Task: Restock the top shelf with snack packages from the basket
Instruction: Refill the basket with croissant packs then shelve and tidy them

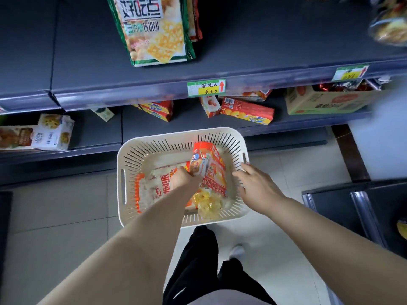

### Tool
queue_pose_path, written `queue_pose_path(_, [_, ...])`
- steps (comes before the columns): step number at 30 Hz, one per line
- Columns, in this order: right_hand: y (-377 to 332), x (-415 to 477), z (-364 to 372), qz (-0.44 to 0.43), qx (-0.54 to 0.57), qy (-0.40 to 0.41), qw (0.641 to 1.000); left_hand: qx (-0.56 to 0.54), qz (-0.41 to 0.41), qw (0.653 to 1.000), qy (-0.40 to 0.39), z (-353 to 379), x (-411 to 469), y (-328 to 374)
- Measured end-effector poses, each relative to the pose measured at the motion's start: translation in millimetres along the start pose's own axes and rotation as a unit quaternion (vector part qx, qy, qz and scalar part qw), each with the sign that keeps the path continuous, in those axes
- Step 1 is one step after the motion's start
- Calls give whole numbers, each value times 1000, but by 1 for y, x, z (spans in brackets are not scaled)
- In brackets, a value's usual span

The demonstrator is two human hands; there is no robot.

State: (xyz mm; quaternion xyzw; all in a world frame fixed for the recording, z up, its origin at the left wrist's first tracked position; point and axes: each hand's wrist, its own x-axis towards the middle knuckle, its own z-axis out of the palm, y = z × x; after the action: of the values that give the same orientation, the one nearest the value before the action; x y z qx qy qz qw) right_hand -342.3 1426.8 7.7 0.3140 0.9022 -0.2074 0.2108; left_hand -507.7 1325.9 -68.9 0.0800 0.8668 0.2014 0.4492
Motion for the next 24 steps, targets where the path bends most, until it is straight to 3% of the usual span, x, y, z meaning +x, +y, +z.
queue_pose_path(7, [-14, -11, -20, -34, -12, 30, 999, -47, 94, 993, 52, -37, -49, 11])
queue_pose_path(13, [-31, -37, -46, -71, -59, 72, 993, 149, 226, 962, 44, -78, -109, 41])
queue_pose_path(17, [-38, -52, -51, -75, -66, 54, 994, 273, 262, 925, 14, -100, -154, 56])
queue_pose_path(20, [-42, -64, -48, -81, -64, 40, 994, 282, 271, 920, -10, -108, -181, 65])
queue_pose_path(24, [-43, -82, -42, -88, 64, 67, 992, 291, 293, 911, 3, -106, -211, 70])
